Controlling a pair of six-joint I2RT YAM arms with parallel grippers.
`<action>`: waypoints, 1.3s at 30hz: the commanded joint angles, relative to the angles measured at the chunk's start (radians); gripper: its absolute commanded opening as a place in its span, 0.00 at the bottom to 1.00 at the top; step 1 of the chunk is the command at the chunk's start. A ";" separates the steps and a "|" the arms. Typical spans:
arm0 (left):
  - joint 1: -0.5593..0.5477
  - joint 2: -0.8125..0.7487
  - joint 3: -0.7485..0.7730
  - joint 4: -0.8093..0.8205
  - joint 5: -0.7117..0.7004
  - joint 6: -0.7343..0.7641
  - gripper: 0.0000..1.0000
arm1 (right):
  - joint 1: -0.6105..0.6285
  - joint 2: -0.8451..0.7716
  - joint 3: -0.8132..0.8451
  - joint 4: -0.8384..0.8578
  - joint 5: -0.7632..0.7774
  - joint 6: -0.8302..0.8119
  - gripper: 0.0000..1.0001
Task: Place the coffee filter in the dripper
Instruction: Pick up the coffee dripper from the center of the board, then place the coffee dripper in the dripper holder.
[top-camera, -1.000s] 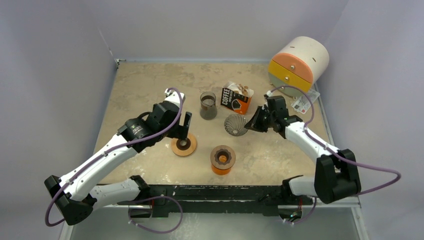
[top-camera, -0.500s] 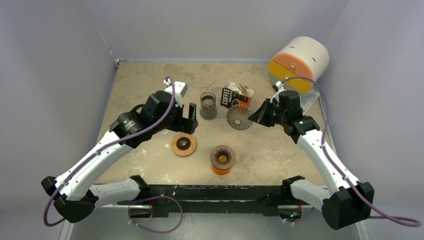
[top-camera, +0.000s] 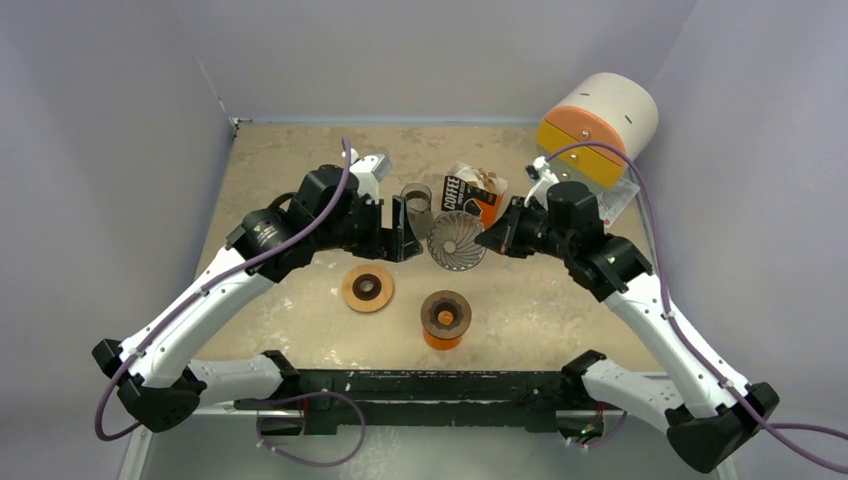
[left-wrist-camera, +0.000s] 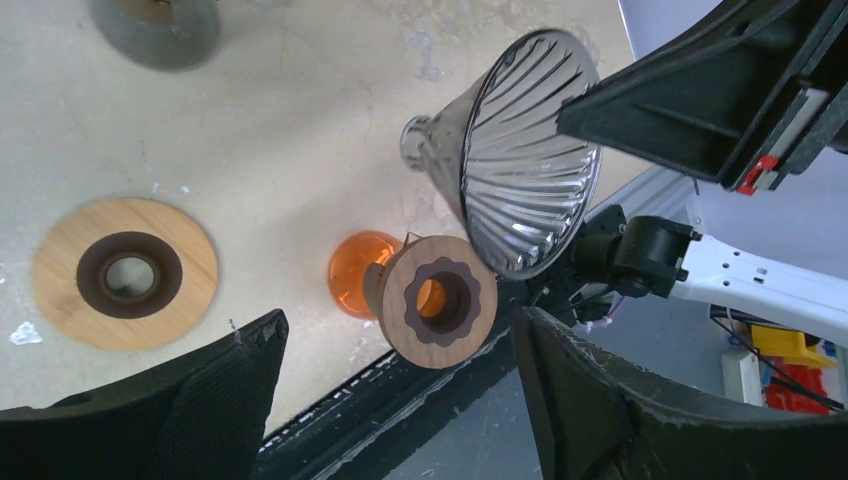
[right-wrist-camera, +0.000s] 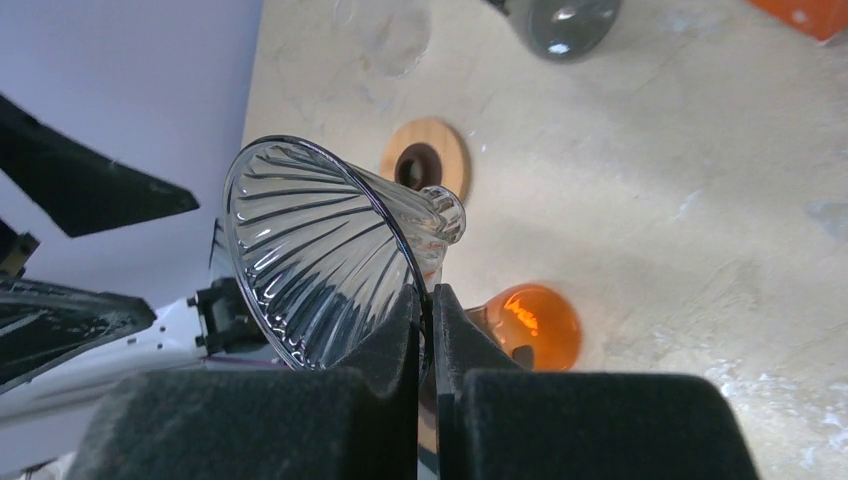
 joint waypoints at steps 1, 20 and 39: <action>0.004 -0.008 0.008 0.050 0.067 -0.063 0.80 | 0.068 -0.017 0.051 -0.015 0.072 0.055 0.00; 0.004 0.024 -0.049 0.090 0.112 -0.110 0.51 | 0.212 -0.012 0.063 0.002 0.143 0.094 0.00; 0.004 0.045 -0.080 0.123 0.146 -0.110 0.00 | 0.291 0.015 0.086 0.016 0.185 0.111 0.00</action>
